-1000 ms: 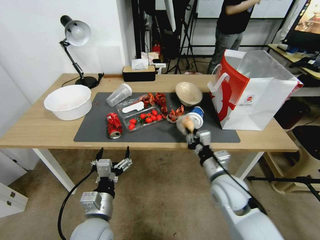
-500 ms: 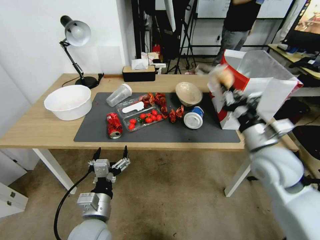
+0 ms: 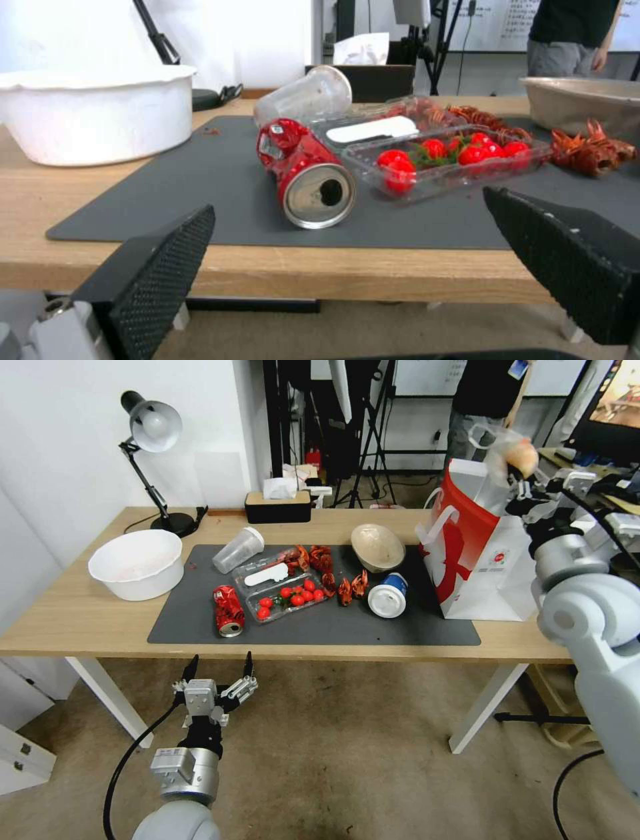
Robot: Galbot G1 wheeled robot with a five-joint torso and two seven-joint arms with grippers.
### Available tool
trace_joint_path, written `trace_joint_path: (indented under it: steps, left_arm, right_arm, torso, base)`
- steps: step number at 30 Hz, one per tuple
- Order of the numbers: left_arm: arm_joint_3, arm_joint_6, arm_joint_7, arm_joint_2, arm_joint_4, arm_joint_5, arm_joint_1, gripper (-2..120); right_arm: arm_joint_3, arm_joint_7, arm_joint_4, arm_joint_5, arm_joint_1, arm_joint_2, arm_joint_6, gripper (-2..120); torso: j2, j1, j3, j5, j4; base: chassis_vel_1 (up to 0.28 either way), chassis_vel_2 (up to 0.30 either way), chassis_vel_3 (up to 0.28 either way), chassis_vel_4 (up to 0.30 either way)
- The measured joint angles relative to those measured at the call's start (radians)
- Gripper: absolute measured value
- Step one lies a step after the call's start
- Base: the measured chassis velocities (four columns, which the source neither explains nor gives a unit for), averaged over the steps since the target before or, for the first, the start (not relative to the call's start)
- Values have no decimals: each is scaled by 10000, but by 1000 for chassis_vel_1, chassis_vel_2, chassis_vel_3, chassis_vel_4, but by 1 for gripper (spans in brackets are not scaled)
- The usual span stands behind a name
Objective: Pick up the trash from the table and place it into the takeout bag.
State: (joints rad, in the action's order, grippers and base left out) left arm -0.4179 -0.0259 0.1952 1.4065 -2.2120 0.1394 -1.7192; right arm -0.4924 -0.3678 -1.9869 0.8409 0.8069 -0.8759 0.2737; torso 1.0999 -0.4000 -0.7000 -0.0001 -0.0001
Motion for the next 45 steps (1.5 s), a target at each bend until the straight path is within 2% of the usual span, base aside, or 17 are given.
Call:
trace_joint_path:
  steps: [2, 3, 6, 9, 11, 12, 15, 17, 18, 20, 24, 36, 45]
  left_arm:
    - [-1, -14, 0, 4, 35, 10, 10, 100]
    - [1, -40, 0, 10, 91, 19, 41, 100]
    - [5, -53, 19, -4, 137, 55, 77, 100]
    - [5, -54, 27, -15, 144, 66, 95, 100]
    - [-3, -41, 55, -34, 147, 65, 128, 100]
    - [-3, -41, 55, -34, 147, 65, 128, 100]
    - [-22, -24, 68, -53, 129, 68, 125, 100]
    - [-28, -18, 72, -57, 123, 67, 123, 100]
    - [-35, -12, 81, -68, 121, 69, 120, 100]
    - [-35, -11, 83, -69, 121, 70, 120, 100]
    - [-29, -7, 90, -67, 111, 70, 116, 100]
    - [-35, -8, 96, -21, 110, 80, 171, 100]
    - [-34, -36, 93, 13, 129, 115, 186, 100]
  right_arm:
    - [84, -332, 290, 162, -207, 24, 232, 8]
    - [147, -600, 525, 234, -354, 31, 561, 14]
    - [174, -763, 848, 228, -447, 78, 773, 29]
    - [174, -763, 884, 214, -455, 118, 804, 32]
    - [180, -807, 903, 158, -470, 176, 877, 51]
    - [180, -807, 903, 158, -470, 176, 877, 51]
    - [191, -847, 891, 110, -453, 204, 930, 69]
    - [191, -859, 885, 95, -440, 213, 937, 70]
    - [191, -890, 869, 66, -412, 225, 954, 78]
    - [191, -894, 864, 50, -401, 227, 954, 81]
    - [163, -892, 795, -83, -259, 207, 955, 98]
    - [112, -529, 183, -46, 110, 23, 470, 100]
    - [-246, 267, -1223, -282, 1069, 87, -62, 100]
  torso:
    - [0, 1, -1, 4, 2]
    - [0, 0, -1, 1, 1]
    - [0, 0, 0, 2, 1]
    - [0, 0, 0, 2, 0]
    - [0, 0, 0, 1, 0]
    - [0, 0, 0, 1, 0]
    - [0, 0, 0, 1, 1]
    - [0, 0, 0, 1, 1]
    - [0, 0, 0, 1, 1]
    - [0, 0, 0, 0, 1]
    - [2, 0, 1, 0, 1]
    - [2, 0, 1, 1, 0]
    - [2, 1, 1, -1, 2]
  base:
    - [0, 0, 0, 0]
    - [0, 0, 0, 0]
    - [0, 0, 0, 0]
    - [0, 0, 0, 0]
    - [0, 0, 0, 0]
    - [0, 0, 0, 0]
    - [0, 0, 0, 0]
    - [0, 0, 0, 0]
    - [0, 0, 0, 0]
    - [0, 0, 0, 0]
    - [0, 0, 0, 0]
    - [0, 0, 0, 0]
    - [0, 0, 0, 0]
